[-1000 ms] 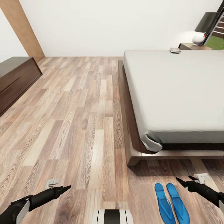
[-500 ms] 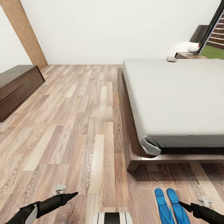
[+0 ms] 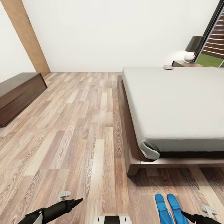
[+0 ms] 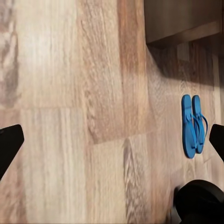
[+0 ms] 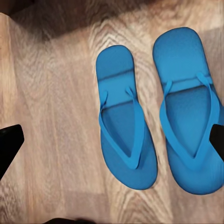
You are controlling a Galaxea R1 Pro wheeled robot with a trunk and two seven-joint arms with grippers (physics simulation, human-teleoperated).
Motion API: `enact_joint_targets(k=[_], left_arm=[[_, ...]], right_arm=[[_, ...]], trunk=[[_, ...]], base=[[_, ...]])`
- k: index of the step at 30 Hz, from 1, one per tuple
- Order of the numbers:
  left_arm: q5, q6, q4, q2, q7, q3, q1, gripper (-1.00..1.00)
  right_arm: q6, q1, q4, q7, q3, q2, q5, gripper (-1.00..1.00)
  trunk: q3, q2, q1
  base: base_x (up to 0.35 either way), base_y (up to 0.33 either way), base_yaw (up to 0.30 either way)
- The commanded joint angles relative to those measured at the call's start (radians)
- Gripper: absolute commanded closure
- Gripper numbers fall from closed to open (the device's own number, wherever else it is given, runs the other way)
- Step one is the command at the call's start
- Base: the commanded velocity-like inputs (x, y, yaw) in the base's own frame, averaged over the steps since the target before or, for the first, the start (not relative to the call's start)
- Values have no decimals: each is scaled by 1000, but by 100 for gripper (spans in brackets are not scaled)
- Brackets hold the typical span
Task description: In the bedroom, move the book from the bed onto either nightstand, and place the two sandals side by side next to the bed.
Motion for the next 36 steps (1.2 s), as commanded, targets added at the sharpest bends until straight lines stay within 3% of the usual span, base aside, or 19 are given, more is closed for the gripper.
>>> enact_joint_targets(k=[1,13,14,16,18,36], left_arm=[[7,9,1,0,-3,-1,0,-100],[4,7,3,-2,-2,-1,0,-100],[4,7,3,-2,-2,-1,0,-100],[3,7,3,-2,-2,-1,0,-100],[3,8,2,-2,-3,-1,0,-100],[2,8,3,-3,-3,-1,0,-100]], right_arm=[[-8,-1,5,3,-5,1,4,-100],[-21,-1,12,-4,-1,5,4,-100],[-21,-1,13,-4,-1,10,4,-100],[-21,-1,13,-5,-3,43,4,-100],[-21,-1,13,-5,-3,47,4,-100],[-21,-1,13,-6,-4,52,4,-100]], trunk=[[3,0,-1],[50,3,-6],[54,3,-6],[61,4,-7],[69,4,-8],[139,8,-16]], base=[[0,0,0],[0,0,0],[0,0,0],[0,0,0],[0,0,0],[0,0,0]])
